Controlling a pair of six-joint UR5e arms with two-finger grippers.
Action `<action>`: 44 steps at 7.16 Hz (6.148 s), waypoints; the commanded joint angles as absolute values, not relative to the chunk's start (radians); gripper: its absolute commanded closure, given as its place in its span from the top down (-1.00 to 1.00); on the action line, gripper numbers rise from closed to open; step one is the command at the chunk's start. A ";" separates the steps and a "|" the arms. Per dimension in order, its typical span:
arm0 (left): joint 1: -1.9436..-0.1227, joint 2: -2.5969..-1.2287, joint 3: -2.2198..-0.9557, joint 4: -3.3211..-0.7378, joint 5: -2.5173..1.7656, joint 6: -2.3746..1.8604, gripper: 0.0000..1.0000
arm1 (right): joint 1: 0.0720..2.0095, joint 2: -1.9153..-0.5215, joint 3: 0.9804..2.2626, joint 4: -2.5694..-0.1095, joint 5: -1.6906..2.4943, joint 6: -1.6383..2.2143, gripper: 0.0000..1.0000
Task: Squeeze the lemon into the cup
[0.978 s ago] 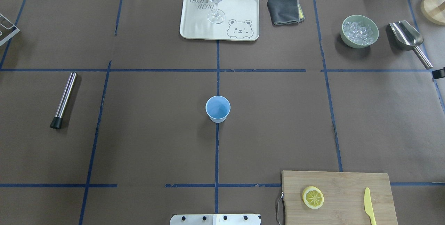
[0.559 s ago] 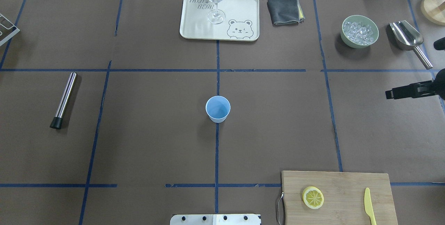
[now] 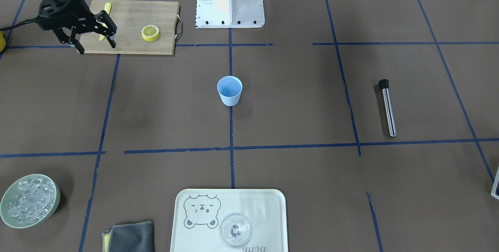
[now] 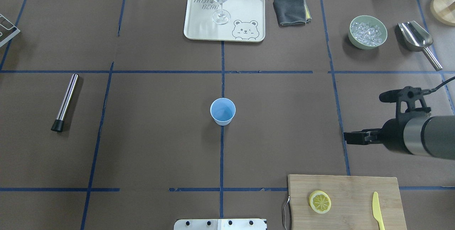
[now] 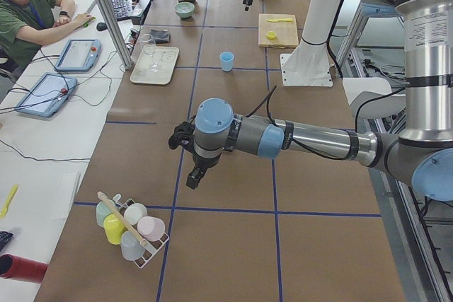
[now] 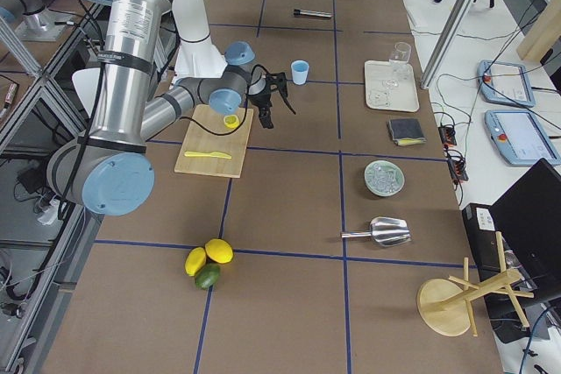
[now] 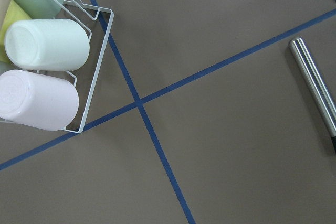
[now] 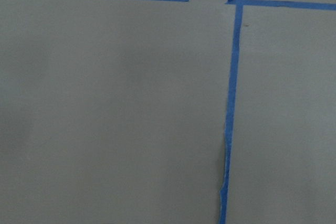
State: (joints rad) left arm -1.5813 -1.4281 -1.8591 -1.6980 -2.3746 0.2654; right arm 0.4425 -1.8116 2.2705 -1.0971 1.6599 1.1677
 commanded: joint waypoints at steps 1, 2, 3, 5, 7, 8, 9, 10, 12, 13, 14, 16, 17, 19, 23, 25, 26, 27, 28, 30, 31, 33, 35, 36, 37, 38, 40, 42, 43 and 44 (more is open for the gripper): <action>-1.580 -1.425 -1.856 -1.733 -2.375 0.265 1.00 | 0.155 -1.804 2.286 -1.194 1.387 1.296 1.00; -1.580 -1.424 -1.855 -1.743 -2.375 0.264 1.00 | 0.032 -1.734 2.286 -1.295 1.250 1.454 1.00; -1.582 -1.424 -1.856 -1.743 -2.375 0.265 1.00 | -0.041 -1.715 2.286 -1.319 1.212 1.495 1.00; -1.582 -1.424 -1.859 -1.744 -2.375 0.265 1.00 | -0.083 -1.721 2.275 -1.318 1.180 1.555 1.00; -1.582 -1.424 -1.862 -1.744 -2.375 0.265 1.00 | -0.081 -1.724 2.223 -1.292 1.183 1.555 1.00; -1.582 -1.420 -1.862 -1.756 -2.375 0.265 1.00 | -0.081 -1.727 2.218 -1.275 1.183 1.554 1.00; -1.582 -1.419 -1.862 -1.756 -2.375 0.265 1.00 | -0.083 -1.721 2.212 -1.275 1.181 1.554 1.00; -1.582 -1.417 -1.862 -1.756 -2.375 0.265 1.00 | -0.083 -1.723 2.209 -1.275 1.181 1.555 1.00; -1.582 -1.416 -1.862 -1.756 -2.375 0.265 1.00 | -0.087 -1.717 2.198 -1.275 1.181 1.555 0.96; -1.582 -1.416 -1.862 -1.756 -2.375 0.265 1.00 | -0.092 -1.715 2.197 -1.275 1.177 1.555 0.96; -1.582 -1.416 -1.862 -1.756 -2.375 0.265 1.00 | -0.097 -1.715 2.188 -1.275 1.177 1.557 0.93; -1.582 -1.416 -1.862 -1.756 -2.375 0.265 1.00 | -0.103 -1.713 2.187 -1.275 1.175 1.557 0.84; -1.582 -1.414 -1.862 -1.756 -2.373 0.265 1.00 | -0.104 -1.710 2.187 -1.275 1.174 1.557 0.79; -1.583 -1.414 -1.864 -1.756 -2.373 0.265 1.00 | -0.109 -1.692 2.186 -1.276 1.175 1.555 0.77; -1.583 -1.414 -1.864 -1.756 -2.373 0.265 1.00 | -0.107 -1.703 2.183 -1.285 1.177 1.554 0.54; -1.583 -1.414 -1.864 -1.756 -2.373 0.265 1.00 | -0.107 -1.706 2.175 -1.285 1.180 1.551 0.54; -1.583 -1.414 -1.864 -1.756 -2.375 0.265 1.00 | -0.107 -1.706 2.175 -1.287 1.181 1.551 0.54; -1.583 -1.414 -1.864 -1.756 -2.375 0.265 1.00 | -0.107 -1.706 2.174 -1.287 1.181 1.549 0.54; -1.582 -1.414 -1.864 -1.756 -2.373 0.265 1.00 | -0.107 -1.701 2.174 -1.287 1.183 1.549 0.44; -1.583 -1.414 -1.864 -1.756 -2.373 0.265 1.00 | -0.106 -1.697 2.174 -1.287 1.186 1.549 -0.32; -1.583 -1.414 -1.864 -1.756 -2.373 0.265 1.00 | -0.106 -1.697 2.175 -1.287 1.186 1.549 -0.67; -1.582 -1.416 -1.864 -1.758 -2.373 0.265 1.00 | -0.100 -1.695 2.183 -1.287 1.186 1.549 -0.98; -1.582 -1.416 -1.864 -1.758 -2.373 0.265 1.00 | -0.084 -1.695 2.195 -1.285 1.186 1.549 -1.00; -1.582 -1.416 -1.864 -1.756 -2.373 0.265 1.00 | -0.077 -1.695 2.195 -1.285 1.186 1.549 -1.00; -1.582 -1.416 -1.864 -1.758 -2.373 0.265 1.00 | -0.065 -1.695 2.201 -1.285 1.186 1.549 -1.00; -1.582 -1.417 -1.862 -1.758 -2.373 0.265 1.00 | -0.057 -1.695 2.215 -1.287 1.186 1.548 -1.00; -1.582 -1.419 -1.862 -1.758 -2.373 0.265 1.00 | -0.043 -1.694 2.273 -1.322 1.187 1.546 -1.00; -1.582 -1.419 -1.862 -1.758 -2.373 0.265 1.00 | -0.029 -1.652 2.316 -1.402 1.193 1.545 -1.00; -1.582 -1.420 -1.862 -1.756 -2.373 0.265 1.00 | 0.001 -1.590 2.315 -1.461 1.239 1.543 -1.00; -1.582 -1.420 -1.862 -1.758 -2.373 0.265 1.00 | 0.053 -1.489 2.309 -1.571 1.294 1.542 -1.00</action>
State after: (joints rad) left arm -1.5815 -1.4199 -1.8623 -1.7573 -2.3731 0.2652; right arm 0.0016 -1.5915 2.3105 -1.4600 1.2357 1.5436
